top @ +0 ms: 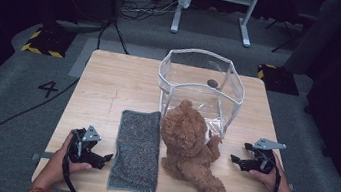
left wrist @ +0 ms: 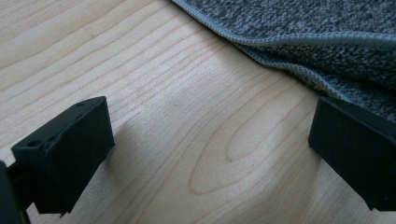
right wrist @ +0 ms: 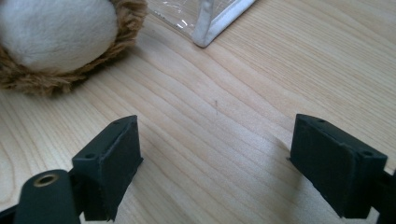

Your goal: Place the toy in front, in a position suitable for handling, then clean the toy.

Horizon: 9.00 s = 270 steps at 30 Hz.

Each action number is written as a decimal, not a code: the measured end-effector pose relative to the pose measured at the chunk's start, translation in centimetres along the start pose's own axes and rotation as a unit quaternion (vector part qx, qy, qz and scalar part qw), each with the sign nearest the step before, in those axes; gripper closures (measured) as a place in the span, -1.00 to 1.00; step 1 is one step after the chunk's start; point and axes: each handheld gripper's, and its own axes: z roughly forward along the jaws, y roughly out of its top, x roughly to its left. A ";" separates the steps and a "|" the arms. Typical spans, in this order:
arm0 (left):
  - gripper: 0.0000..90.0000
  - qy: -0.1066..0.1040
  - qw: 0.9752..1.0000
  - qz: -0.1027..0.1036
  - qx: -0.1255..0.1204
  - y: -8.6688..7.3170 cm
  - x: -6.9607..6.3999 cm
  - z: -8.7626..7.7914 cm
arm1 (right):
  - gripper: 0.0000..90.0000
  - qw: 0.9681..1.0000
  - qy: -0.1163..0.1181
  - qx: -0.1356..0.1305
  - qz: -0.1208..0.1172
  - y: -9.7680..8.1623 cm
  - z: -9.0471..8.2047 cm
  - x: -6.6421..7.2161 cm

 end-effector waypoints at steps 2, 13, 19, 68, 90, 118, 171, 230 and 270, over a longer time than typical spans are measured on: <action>-0.99 0.001 1.000 0.001 0.000 0.0 0.0 0.0 | -0.64 1.000 0.000 0.000 -0.001 0.0 0.0 0.0; -0.99 0.009 1.000 -0.004 0.000 -0.2 0.2 -0.2 | -0.66 1.000 0.001 0.001 -0.002 0.0 0.0 0.1; -0.54 0.006 0.999 -0.031 -0.008 0.0 0.5 -0.9 | -0.66 1.000 0.001 0.000 -0.002 0.0 0.0 0.1; -0.87 0.015 0.999 -0.029 -0.003 4.4 -4.0 3.5 | -0.56 1.000 0.014 0.001 -0.014 0.1 -0.2 0.3; 0.73 -0.025 0.999 0.034 -0.023 4.1 -4.1 2.2 | -0.54 0.975 0.147 -0.116 -0.121 7.7 -4.5 9.1; 0.77 -0.033 0.994 0.017 -0.104 3.6 -3.3 -0.9 | -0.82 0.969 0.221 -0.025 -0.108 9.4 1.1 11.2; 0.80 -0.124 0.955 0.067 -0.260 9.6 -8.8 -4.9 | -0.66 0.949 0.242 -0.149 -0.134 13.1 3.5 14.8; 0.81 -0.179 0.897 0.135 -0.382 15.7 -10.9 -10.8 | 0.26 0.946 0.226 -0.184 -0.145 12.0 3.6 14.4; 0.81 -0.084 0.977 0.101 -0.170 9.7 -6.8 0.2 | 0.38 0.954 0.198 -0.187 -0.124 11.1 2.4 12.4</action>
